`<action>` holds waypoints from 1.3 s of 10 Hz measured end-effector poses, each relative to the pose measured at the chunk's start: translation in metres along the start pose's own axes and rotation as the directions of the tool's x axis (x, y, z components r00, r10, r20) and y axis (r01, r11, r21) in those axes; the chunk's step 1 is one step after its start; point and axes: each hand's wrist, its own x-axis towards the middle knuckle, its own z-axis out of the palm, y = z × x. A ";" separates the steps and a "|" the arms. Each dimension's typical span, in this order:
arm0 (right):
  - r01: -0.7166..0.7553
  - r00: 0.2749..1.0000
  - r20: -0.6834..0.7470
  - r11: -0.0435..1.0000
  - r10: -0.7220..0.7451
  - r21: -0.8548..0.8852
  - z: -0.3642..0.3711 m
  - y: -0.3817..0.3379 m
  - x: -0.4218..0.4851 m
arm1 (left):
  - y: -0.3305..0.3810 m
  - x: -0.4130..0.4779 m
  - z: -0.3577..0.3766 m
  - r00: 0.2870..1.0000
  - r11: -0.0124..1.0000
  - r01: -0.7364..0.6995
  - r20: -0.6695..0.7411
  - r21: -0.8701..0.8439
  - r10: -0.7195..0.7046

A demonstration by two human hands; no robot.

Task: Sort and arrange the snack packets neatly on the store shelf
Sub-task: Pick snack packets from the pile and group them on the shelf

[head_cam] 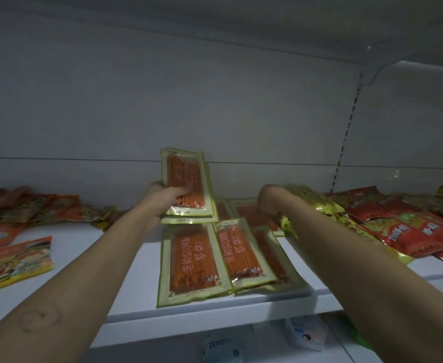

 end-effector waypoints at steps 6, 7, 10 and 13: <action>0.217 0.954 0.279 0.901 -0.114 -0.375 0.030 -0.020 0.065 | -0.030 0.038 0.000 0.997 0.949 0.076 0.001 0.305 -0.080; 0.184 0.963 0.248 0.930 -0.106 -0.317 0.032 -0.023 0.066 | -0.029 0.039 0.000 0.996 0.941 0.074 0.020 0.330 -0.085; 0.132 0.978 0.179 0.984 -0.109 -0.120 0.028 -0.031 0.067 | -0.028 0.033 0.005 0.999 0.919 0.018 0.026 0.394 -0.031; 0.032 0.980 0.197 0.995 -0.014 -0.089 0.025 -0.021 0.054 | -0.027 0.026 0.003 1.000 0.955 0.024 0.000 0.297 -0.025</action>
